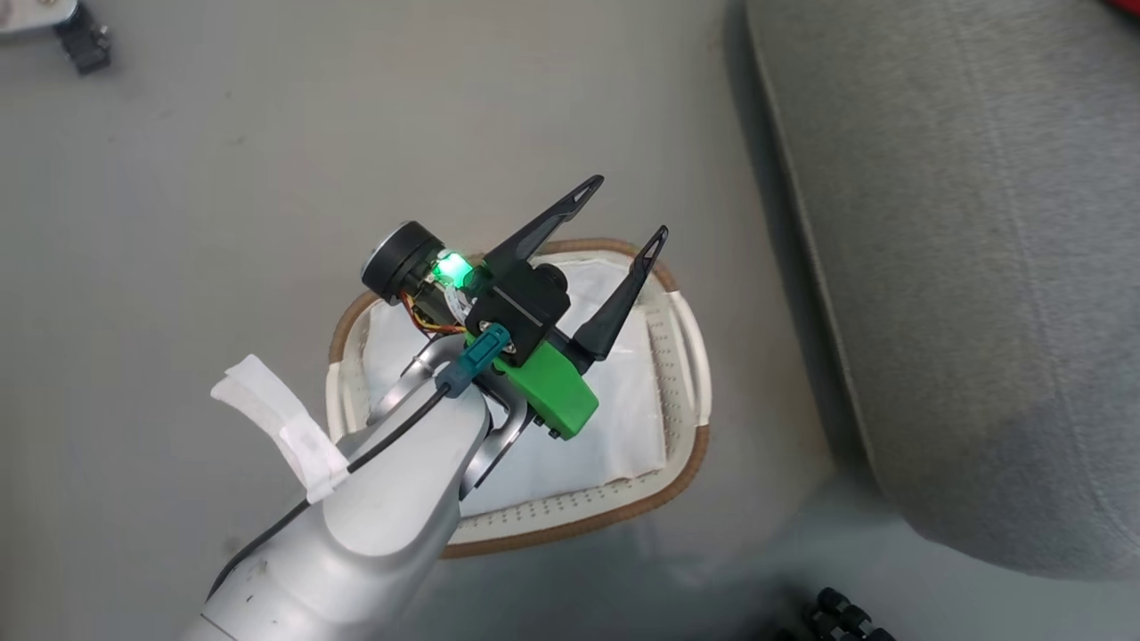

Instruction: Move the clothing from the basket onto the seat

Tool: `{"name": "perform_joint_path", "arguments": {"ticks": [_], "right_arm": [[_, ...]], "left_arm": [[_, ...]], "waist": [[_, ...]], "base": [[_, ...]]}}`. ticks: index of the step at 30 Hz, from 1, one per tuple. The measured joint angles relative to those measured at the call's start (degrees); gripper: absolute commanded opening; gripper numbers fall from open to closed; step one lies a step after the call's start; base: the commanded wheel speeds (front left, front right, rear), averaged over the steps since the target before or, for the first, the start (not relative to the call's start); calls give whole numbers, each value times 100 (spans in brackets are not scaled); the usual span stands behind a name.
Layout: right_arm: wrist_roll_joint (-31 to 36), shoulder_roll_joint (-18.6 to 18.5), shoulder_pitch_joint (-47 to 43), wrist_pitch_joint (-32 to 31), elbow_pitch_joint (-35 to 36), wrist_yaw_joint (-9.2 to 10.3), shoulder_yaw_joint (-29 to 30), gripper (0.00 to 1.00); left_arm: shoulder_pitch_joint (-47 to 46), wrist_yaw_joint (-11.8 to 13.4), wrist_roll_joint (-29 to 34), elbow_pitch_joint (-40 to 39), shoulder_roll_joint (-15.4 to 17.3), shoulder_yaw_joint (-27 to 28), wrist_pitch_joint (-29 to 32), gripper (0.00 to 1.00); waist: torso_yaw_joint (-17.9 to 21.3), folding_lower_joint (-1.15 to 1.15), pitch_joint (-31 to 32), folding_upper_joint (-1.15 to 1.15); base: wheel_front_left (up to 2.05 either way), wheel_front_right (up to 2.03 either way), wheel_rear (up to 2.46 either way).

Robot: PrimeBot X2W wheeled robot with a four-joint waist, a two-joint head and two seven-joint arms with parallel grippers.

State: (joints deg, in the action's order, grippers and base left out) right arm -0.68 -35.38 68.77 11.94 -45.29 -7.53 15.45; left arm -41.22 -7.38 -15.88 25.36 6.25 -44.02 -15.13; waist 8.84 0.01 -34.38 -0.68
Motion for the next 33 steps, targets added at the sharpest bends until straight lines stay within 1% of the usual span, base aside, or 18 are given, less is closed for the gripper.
{"name": "perform_joint_path", "arguments": {"ticks": [5, 10, 11, 12, 13, 14, 15, 16, 26, 29, 33], "right_arm": [[268, 348, -419, 147, -587, -1, 164, 0], [390, 667, -776, 276, -732, -1, 161, 0], [390, 739, -862, 297, -728, -1, 163, 5], [383, 797, -945, 303, -686, -1, 171, 18], [330, 869, -1016, 304, -538, 0, 220, 29], [274, 935, -1071, 305, -400, 0, 243, 48], [230, 999, -1152, 308, -232, -1, 240, 91], [197, 1060, -1283, 308, -79, 0, 225, 100], [-37, 1501, -2541, 313, 942, -1, 91, 100], [18, 1558, -2935, 314, 1155, -1, -13, 100], [38, 1556, -3030, 314, 1362, 0, -222, 100]], "left_arm": [[-3, 0, 80, -40, 48, 54, 0, 100], [20, 1, 99, -20, 120, 112, 0, 100], [30, 2, 99, -5, 155, 132, 1, 100], [38, 3, 105, 7, 180, 140, 0, 100], [49, 7, 105, 23, 192, 148, 0, 100], [60, 10, 105, 34, 204, 165, 1, 100], [70, 21, 105, 43, 218, 194, 1, 100], [79, 40, 104, 47, 233, 229, 0, 100], [333, 113, -57, 71, 298, 534, 0, 100], [513, 121, -124, 54, 252, 699, 0, 100], [789, 145, -218, -43, 211, 1049, 0, 100]], "waist": [[-281, 0, -334, 0], [-417, 0, -513, 0], [-407, 0, -519, 0], [-389, 0, -519, 0], [-367, 0, -513, 0], [-343, 0, -505, 0], [-309, 0, -490, 0], [-273, 0, -467, 0], [59, 0, -23, 0], [121, -1, 245, 0], [146, -1, 622, 0]], "base": [[0, 0, 0], [0, 0, 0], [0, 0, 0], [0, 0, 0], [0, 0, 0], [0, 0, 0], [0, 0, 0], [0, 0, 0], [0, 0, 0], [0, 0, 0], [0, 0, 0]]}}
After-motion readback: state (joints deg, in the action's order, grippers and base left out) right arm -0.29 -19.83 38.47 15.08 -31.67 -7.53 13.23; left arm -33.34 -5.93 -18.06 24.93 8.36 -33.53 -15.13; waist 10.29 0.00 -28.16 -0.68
